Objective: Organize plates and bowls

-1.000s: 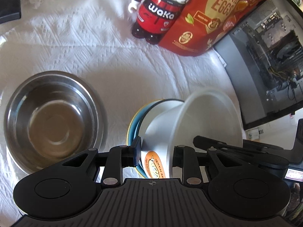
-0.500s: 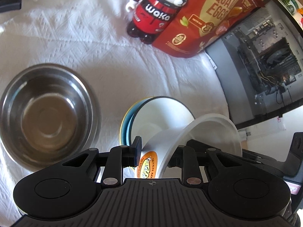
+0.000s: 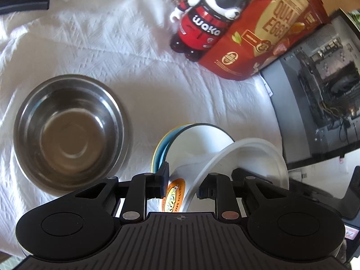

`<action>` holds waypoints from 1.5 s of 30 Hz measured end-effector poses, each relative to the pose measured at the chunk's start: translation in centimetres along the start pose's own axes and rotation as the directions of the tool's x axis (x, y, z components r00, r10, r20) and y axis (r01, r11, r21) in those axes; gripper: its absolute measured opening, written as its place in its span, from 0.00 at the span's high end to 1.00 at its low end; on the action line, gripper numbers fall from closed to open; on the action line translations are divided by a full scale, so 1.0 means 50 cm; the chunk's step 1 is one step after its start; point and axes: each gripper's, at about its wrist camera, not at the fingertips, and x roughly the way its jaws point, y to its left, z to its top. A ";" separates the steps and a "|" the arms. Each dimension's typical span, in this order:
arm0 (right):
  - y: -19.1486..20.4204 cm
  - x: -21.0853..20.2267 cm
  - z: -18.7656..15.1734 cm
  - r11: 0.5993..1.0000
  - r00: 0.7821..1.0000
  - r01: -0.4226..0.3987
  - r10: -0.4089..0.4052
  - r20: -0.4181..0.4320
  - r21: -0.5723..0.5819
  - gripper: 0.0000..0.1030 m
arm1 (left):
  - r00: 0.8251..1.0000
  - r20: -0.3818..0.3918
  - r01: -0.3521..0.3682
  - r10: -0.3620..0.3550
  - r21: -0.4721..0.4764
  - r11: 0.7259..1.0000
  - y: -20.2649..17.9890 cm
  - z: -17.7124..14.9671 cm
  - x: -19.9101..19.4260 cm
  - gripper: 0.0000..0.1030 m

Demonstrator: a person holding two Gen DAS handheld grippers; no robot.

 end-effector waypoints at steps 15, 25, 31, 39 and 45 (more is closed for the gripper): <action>-0.007 -0.052 0.080 0.983 0.993 -0.052 0.070 0.096 -0.177 0.48 | 0.984 0.156 0.106 -0.083 -0.144 0.984 0.029 -0.005 -0.042 0.74; 0.084 0.007 0.132 0.955 0.983 -0.157 0.175 0.053 -0.251 0.47 | 0.975 0.209 -0.017 0.078 -0.279 0.960 0.147 -0.011 -0.088 0.67; 0.111 0.034 0.126 0.967 0.994 -0.078 0.093 0.051 -0.244 0.47 | 0.984 0.146 0.131 -0.104 -0.191 0.973 0.145 0.016 -0.044 0.74; 0.046 0.056 0.090 0.992 0.998 -0.052 0.049 -0.024 -0.112 0.62 | 0.984 0.043 0.177 -0.173 -0.142 0.974 0.110 0.028 0.006 0.78; 0.026 0.046 0.086 0.997 0.998 -0.061 0.061 0.010 -0.042 0.62 | 0.987 0.057 0.159 -0.153 -0.114 0.981 0.109 0.062 -0.015 0.78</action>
